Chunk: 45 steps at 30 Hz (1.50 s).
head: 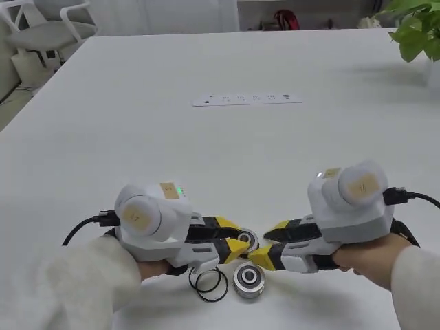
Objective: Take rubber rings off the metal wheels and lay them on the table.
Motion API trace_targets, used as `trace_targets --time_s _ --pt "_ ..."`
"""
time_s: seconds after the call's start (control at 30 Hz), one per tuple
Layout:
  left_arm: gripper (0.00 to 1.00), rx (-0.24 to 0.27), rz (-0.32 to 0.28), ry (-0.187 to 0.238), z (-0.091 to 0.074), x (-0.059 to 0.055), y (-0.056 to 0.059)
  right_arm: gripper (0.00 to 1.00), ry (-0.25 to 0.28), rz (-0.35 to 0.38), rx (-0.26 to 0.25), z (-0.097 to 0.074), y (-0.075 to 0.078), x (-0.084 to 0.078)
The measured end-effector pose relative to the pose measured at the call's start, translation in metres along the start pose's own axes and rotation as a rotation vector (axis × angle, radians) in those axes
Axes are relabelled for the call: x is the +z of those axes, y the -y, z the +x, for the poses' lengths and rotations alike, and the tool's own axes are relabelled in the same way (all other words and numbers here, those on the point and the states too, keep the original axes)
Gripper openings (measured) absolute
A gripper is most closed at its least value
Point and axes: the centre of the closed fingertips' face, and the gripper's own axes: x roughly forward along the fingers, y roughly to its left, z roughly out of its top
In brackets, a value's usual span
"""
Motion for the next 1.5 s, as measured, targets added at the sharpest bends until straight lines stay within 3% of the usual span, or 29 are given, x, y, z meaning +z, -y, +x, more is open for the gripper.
trace_targets --time_s 0.1,0.33,0.63,0.73,0.93,1.07,1.13,1.5 --pt "0.14 0.000 0.000 0.000 0.000 0.000 0.000 0.26 0.021 -0.004 0.010 0.001 -0.003 0.003" --pt "0.14 0.001 -0.001 0.001 0.000 0.000 0.000 0.19 0.000 -0.083 0.012 0.004 -0.006 0.000" --pt "0.14 0.004 -0.004 0.003 0.000 0.000 -0.001 0.13 -0.015 -0.095 0.016 0.002 -0.005 -0.001" --pt "0.14 0.005 -0.007 0.004 -0.001 0.000 -0.001 0.00 -0.015 -0.103 -0.006 0.000 0.001 -0.001" --pt "0.14 0.007 -0.008 0.004 -0.001 0.000 -0.001 0.00 -0.019 -0.088 -0.006 0.001 0.000 -0.002" --pt "0.14 0.006 -0.008 0.003 -0.001 0.000 0.000 0.00 -0.018 -0.032 -0.030 -0.001 0.006 0.000" --pt "0.14 0.006 -0.007 0.003 -0.001 0.000 0.000 0.00 -0.010 0.030 -0.037 -0.002 0.009 0.000" --pt "0.14 0.007 -0.009 0.001 -0.001 0.000 0.000 0.00 0.044 0.226 -0.018 -0.006 0.012 0.008"
